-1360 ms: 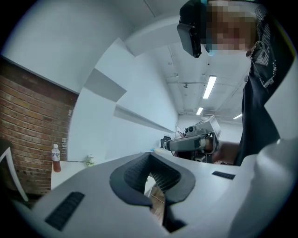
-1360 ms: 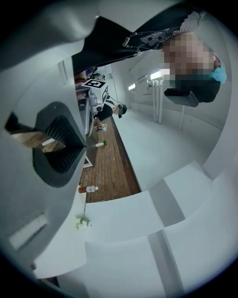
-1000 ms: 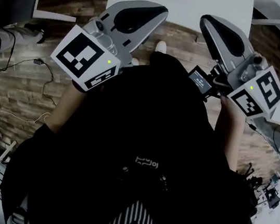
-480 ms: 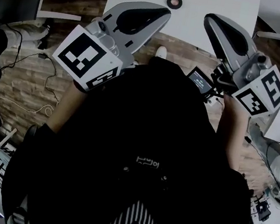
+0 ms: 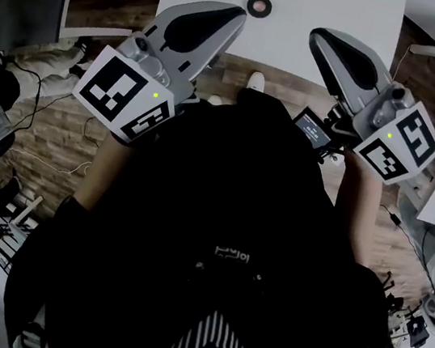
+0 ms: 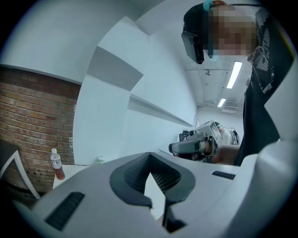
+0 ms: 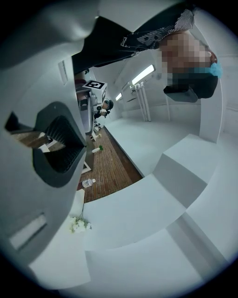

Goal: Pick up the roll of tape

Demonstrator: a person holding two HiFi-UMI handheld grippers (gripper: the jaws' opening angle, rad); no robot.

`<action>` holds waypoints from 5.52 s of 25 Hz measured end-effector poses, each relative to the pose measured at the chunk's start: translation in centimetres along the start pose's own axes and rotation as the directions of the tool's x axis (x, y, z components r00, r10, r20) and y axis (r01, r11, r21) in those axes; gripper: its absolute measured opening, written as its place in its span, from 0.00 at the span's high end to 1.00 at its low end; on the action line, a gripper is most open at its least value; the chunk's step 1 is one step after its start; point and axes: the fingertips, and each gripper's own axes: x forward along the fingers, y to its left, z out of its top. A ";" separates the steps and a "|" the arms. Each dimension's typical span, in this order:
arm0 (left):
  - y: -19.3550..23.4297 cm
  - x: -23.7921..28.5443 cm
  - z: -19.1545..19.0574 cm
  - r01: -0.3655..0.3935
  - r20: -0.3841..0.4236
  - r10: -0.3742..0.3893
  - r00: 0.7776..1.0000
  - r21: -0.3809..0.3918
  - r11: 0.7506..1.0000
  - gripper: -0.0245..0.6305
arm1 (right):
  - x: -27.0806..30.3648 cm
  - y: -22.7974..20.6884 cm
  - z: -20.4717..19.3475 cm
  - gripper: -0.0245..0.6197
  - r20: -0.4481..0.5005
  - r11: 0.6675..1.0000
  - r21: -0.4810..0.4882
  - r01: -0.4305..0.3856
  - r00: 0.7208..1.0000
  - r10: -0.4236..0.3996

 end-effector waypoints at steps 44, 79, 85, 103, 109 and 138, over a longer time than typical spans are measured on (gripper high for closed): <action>-0.9 10.0 2.9 0.396 -0.033 -0.395 0.918 0.101 0.913 0.96 | -3.7 -5.2 2.5 0.96 0.047 0.941 -0.052 0.333 0.943 -0.331; 5.5 6.5 -4.3 0.365 -0.056 -0.371 0.927 -0.096 0.926 0.96 | 3.5 -9.7 -5.8 0.59 -0.273 0.925 -0.044 0.378 0.886 -0.375; 6.3 4.6 -4.2 0.309 -0.056 -0.318 0.947 -0.125 0.943 0.96 | 4.6 -9.0 -6.7 0.58 -0.303 0.941 -0.011 0.339 0.895 -0.326; 5.5 4.1 -6.5 0.220 -0.143 -0.242 0.959 -0.156 0.963 0.96 | 3.4 -10.7 -10.8 0.47 -0.375 0.949 0.046 0.311 0.886 -0.272; 4.9 4.3 -7.8 0.202 -0.168 -0.225 0.960 -0.147 0.968 0.96 | 3.5 -11.5 -13.1 0.45 -0.394 0.954 0.059 0.295 0.885 -0.250; 3.7 3.2 -9.8 0.102 -0.266 -0.128 0.955 -0.107 0.989 0.96 | 3.9 -13.1 -23.1 0.38 -0.563 0.960 0.076 0.270 0.806 -0.182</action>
